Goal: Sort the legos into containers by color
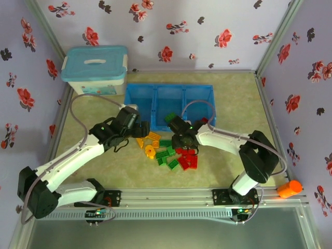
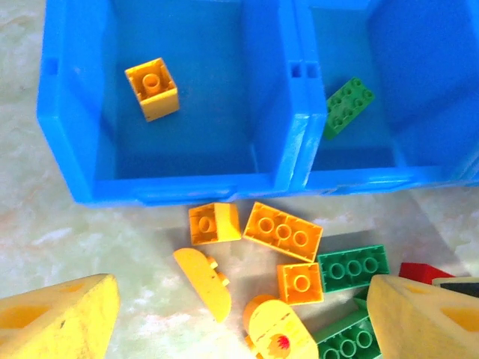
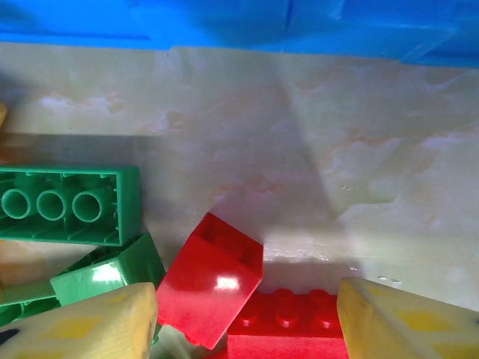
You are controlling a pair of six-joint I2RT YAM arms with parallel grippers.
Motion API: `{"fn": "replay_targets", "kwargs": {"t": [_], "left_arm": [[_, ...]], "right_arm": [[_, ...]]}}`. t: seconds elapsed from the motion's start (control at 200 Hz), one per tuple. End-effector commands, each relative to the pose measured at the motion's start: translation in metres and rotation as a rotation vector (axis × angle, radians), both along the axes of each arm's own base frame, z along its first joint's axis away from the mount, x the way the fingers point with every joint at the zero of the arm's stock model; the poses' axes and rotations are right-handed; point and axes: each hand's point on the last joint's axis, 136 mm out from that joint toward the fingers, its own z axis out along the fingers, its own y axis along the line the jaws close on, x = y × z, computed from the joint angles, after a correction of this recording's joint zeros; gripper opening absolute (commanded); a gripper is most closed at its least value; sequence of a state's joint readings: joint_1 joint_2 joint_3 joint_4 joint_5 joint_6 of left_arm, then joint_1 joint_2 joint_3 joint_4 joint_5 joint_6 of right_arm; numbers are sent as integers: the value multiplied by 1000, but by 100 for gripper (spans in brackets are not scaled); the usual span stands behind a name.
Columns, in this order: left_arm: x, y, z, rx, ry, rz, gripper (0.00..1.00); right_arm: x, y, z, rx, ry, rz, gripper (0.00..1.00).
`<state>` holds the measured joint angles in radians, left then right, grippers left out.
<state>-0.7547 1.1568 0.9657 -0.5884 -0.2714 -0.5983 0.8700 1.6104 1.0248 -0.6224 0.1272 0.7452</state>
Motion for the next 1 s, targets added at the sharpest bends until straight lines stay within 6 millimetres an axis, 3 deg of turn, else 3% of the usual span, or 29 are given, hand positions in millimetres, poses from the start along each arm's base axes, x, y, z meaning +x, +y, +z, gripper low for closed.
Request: {"fn": "replay_targets", "kwargs": {"t": [0.0,0.54,0.995], "left_arm": [[0,11,-5,-2,-9,54,86],[-11,24,-30,13,26,83,86],[-14,26,-42,26,47,91,86]], "right_arm": [[6,14,2,28,-10,-20,63],[0,10,-24,-40,27,-57,51],[7,14,-27,-47,16,-79,43]]}}
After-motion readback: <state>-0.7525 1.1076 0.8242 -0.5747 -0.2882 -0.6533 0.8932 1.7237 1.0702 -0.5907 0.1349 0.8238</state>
